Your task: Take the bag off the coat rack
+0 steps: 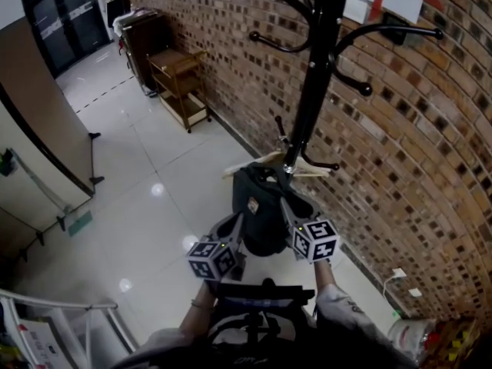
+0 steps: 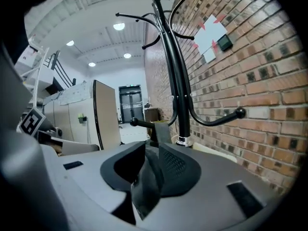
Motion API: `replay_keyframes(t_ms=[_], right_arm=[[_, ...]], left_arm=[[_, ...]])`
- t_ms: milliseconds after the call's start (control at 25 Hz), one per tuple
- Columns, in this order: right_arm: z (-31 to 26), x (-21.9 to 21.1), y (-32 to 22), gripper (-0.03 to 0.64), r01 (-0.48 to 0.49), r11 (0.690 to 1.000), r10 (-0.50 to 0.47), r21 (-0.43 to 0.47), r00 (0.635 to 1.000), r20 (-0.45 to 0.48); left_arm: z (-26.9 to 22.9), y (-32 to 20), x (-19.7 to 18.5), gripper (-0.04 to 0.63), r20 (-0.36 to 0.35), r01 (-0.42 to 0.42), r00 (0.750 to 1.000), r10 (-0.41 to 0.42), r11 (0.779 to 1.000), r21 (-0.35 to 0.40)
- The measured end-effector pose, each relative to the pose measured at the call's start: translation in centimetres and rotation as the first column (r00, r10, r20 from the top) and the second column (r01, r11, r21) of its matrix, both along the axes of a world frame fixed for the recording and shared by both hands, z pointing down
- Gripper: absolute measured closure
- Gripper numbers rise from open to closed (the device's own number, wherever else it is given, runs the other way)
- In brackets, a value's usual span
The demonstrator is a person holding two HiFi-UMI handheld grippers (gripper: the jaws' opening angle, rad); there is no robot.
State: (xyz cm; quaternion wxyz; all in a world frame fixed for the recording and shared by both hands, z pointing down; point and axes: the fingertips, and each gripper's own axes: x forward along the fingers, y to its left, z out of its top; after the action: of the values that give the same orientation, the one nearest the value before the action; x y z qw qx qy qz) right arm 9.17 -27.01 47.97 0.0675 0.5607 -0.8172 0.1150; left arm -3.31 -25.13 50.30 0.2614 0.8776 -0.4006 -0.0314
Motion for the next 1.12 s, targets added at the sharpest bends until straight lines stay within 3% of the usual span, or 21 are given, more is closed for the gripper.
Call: replay_keyframes(t_ms=[160,280,520,760,920,960,1120], right_arm=[[0.3,1.1,-2.1,0.506,0.064,0.998,-0.065,-0.011,0.997,-0.048],[0.2,0.9,-3.3,0.440,0.136,0.991,-0.136,-0.020,0.990,-0.037],[0.6,0.2,-5.6,0.408,0.257,0.964,-0.262,-0.068,0.963,-0.060],[1.6,-1.9,-6.7,0.408,0.362,0.926,-0.370,-0.105,0.927,-0.064],[1.9,-2.3,-6.7,0.413,0.455,0.882,-0.463,-0.123,0.885,-0.050],[1.8,-2.3,-6.7,0.459,0.475,0.871,-0.482,-0.127,0.876,-0.026],[1.4,-2.3,-6.4,0.480,0.526,0.841,-0.528,-0.129,0.849,0.019]], left_arm=[[0.3,-0.9,-0.5,0.589,0.000,0.057,0.998,-0.057,0.998,-0.004],[0.3,-1.6,-1.4,0.589,-0.013,0.115,0.993,-0.115,0.993,-0.010],[0.3,-2.5,-1.3,0.589,-0.014,0.180,0.984,-0.180,0.984,-0.019],[0.3,-3.4,-1.8,0.589,-0.013,0.236,0.972,-0.237,0.972,-0.017],[0.8,-3.6,-2.8,0.589,-0.006,0.274,0.962,-0.274,0.962,-0.023],[1.0,-3.7,-3.0,0.589,-0.003,0.281,0.960,-0.282,0.959,-0.024],[1.0,-4.1,-3.4,0.589,-0.001,0.303,0.953,-0.304,0.953,-0.025]])
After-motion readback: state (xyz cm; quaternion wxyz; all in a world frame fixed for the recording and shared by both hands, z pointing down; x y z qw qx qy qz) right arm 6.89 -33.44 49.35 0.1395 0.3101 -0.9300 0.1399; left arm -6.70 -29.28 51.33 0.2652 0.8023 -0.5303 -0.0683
